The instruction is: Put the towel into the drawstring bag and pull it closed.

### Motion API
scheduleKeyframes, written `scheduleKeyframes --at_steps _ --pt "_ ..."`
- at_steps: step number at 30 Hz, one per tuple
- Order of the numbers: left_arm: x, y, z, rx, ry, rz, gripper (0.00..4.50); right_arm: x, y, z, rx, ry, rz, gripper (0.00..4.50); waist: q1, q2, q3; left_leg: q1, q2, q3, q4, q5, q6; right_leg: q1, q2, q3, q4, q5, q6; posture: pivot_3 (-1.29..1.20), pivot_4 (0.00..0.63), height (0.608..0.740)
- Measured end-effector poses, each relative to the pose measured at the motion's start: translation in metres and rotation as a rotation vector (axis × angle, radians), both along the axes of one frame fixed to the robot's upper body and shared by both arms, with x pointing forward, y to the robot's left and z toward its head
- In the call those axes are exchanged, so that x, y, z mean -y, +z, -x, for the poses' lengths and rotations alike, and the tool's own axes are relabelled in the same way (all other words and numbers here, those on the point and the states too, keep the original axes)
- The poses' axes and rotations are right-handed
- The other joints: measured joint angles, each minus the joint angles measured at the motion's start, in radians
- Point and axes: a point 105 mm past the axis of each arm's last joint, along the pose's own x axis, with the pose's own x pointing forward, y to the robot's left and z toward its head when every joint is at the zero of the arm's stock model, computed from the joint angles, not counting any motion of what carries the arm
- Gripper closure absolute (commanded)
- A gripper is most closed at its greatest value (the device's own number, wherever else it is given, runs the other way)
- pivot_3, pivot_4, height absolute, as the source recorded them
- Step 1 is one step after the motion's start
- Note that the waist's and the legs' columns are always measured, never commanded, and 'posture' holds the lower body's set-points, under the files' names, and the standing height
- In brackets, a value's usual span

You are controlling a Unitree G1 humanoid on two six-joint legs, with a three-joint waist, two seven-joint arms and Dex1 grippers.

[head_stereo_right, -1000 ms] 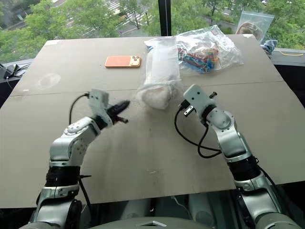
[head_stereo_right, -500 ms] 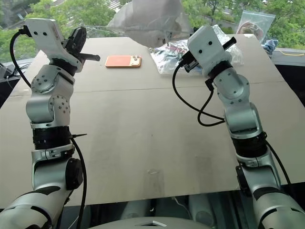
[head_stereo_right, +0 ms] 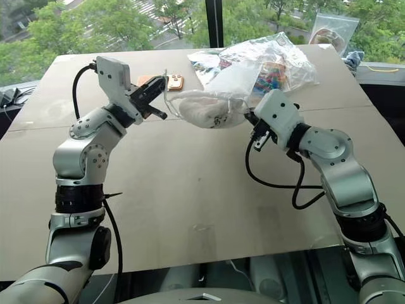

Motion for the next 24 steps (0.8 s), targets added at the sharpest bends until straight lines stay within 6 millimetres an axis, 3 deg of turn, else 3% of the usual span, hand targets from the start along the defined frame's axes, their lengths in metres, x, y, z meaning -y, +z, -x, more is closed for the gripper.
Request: scheduleKeyframes --at_steps 2,8,11,15,19,24 --pt "0.0 -0.001 0.0 -0.011 -0.005 0.006 4.47 0.0 -0.003 0.0 -0.017 0.005 0.0 4.5 0.0 0.0 0.0 -0.001 0.0 0.0 0.0 0.0 0.0 0.0 0.0 0.0 0.0 0.0 0.0 0.0 0.15 0.74" --pt "-0.015 0.032 -0.005 0.064 0.056 0.068 4.47 0.009 -0.003 0.001 -0.023 -0.001 0.058 4.5 0.003 0.0 0.0 -0.001 0.0 0.0 0.001 0.0 0.0 0.0 0.0 0.0 -0.001 0.0 0.0 0.0 0.15 0.74" --pt "-0.018 0.033 -0.01 0.057 0.066 0.076 4.47 0.014 -0.002 0.004 -0.049 0.02 0.072 4.5 0.003 0.0 0.0 -0.001 0.0 0.0 0.001 0.0 0.0 0.0 0.0 -0.001 -0.001 0.0 0.0 0.0 0.15 0.74" --pt "-0.02 0.045 -0.015 0.085 0.08 0.091 4.47 0.016 0.011 0.013 -0.087 0.083 0.035 4.5 0.004 0.0 0.0 -0.001 0.0 -0.001 0.001 0.0 0.0 0.0 0.0 -0.001 -0.001 0.0 0.0 0.0 0.15 0.74" --pt "-0.017 0.07 -0.014 0.165 0.068 0.102 4.47 0.018 0.04 0.022 -0.119 0.135 -0.09 4.5 0.004 0.0 0.0 -0.001 0.0 -0.001 0.0 0.0 0.0 0.0 0.0 -0.001 -0.001 0.0 0.0 0.0 0.15 0.74" --pt "-0.019 0.066 -0.018 0.155 0.067 0.099 4.47 0.01 0.042 0.044 -0.322 0.285 -0.291 4.5 0.003 -0.001 0.0 -0.001 0.0 0.0 0.0 0.0 0.0 0.0 -0.001 -0.001 -0.001 0.0 0.0 0.0 0.15 0.74"
